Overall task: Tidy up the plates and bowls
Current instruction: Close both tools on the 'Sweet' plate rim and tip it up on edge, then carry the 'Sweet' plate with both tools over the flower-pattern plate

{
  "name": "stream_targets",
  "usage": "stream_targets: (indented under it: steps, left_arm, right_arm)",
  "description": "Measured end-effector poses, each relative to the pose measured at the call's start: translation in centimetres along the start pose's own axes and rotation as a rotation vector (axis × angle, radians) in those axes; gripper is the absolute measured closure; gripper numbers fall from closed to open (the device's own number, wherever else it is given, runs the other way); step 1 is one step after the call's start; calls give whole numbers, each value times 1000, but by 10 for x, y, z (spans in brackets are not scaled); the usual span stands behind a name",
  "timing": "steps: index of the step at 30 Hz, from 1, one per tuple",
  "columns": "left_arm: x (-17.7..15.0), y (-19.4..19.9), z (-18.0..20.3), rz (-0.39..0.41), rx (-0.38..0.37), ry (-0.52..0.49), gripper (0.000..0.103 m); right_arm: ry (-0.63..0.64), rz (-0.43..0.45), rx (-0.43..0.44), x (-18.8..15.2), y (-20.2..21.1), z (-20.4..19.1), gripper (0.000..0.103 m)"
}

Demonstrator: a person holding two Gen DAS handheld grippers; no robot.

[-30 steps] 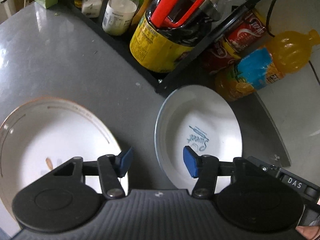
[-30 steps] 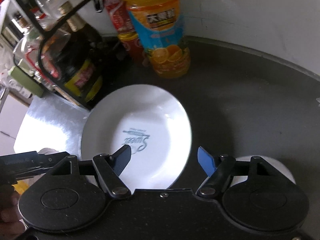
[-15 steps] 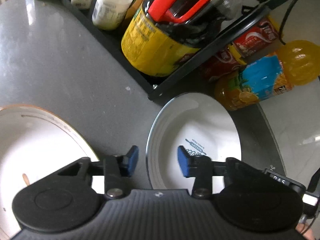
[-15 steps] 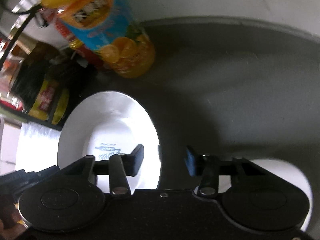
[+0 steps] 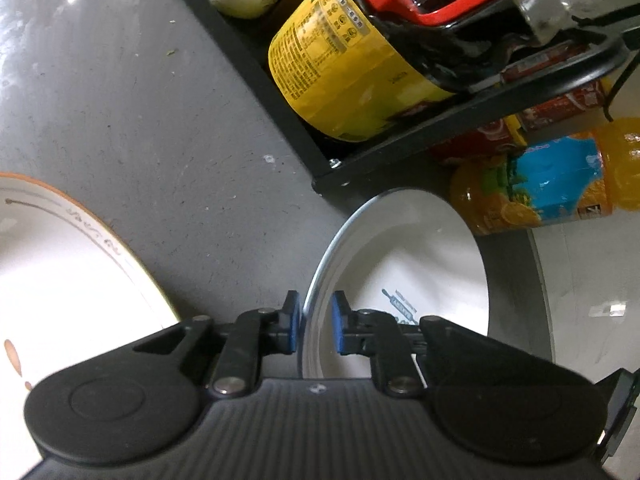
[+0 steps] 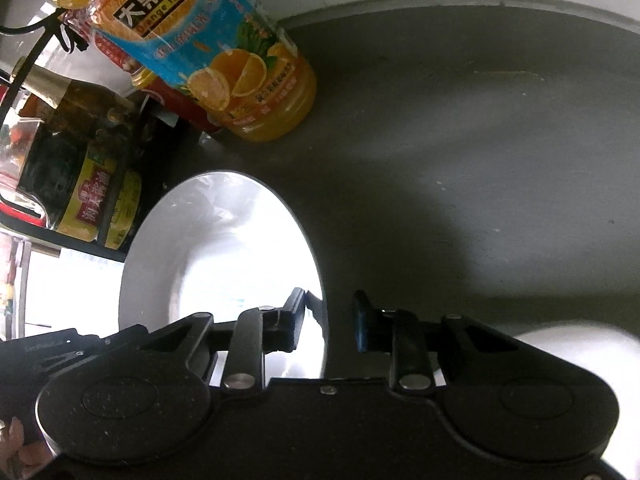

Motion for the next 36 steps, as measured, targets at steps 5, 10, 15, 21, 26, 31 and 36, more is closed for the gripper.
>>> stream_targets:
  steps: [5,10,15,21,26,31,36]
  left_arm:
    - [0,-9,-3,-19,5,3,91]
    - [1,-14,-6,-23,-18,35,93]
    - [4,-10,-6,-33,-25,9,93]
    - [10,-4,-1,-70,-59,-47,93]
    - [15,8,3,-126,-88,-96,93]
    - [21,22,10,-159,-116,-161,93]
    - [21,41,14,-179,-137,-223,93]
  right_arm:
    - [-41,-2,31,4,-3,0,86]
    - [-36,15,24,1,-3,-2,88]
    - [-41,44,33,-1,7,-7,93]
    - [-103,82,24,-16,31,-7,98]
    - [-158,119,3,-33,49,-13,98]
    - [-222,164,-11,-50,66,-21,98]
    - [-258,213,-20,-68,87,-34,98]
Point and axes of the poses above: each gripper's, at about its wrist camera, not at the fingertips, and y roughly against the way its jaws point, z to its right, x to its top, the point moved 9 cm from there along -y, roughly the way its jaws point, and after that the axes turned 11 degrees about -x, right-handed, at the moved point
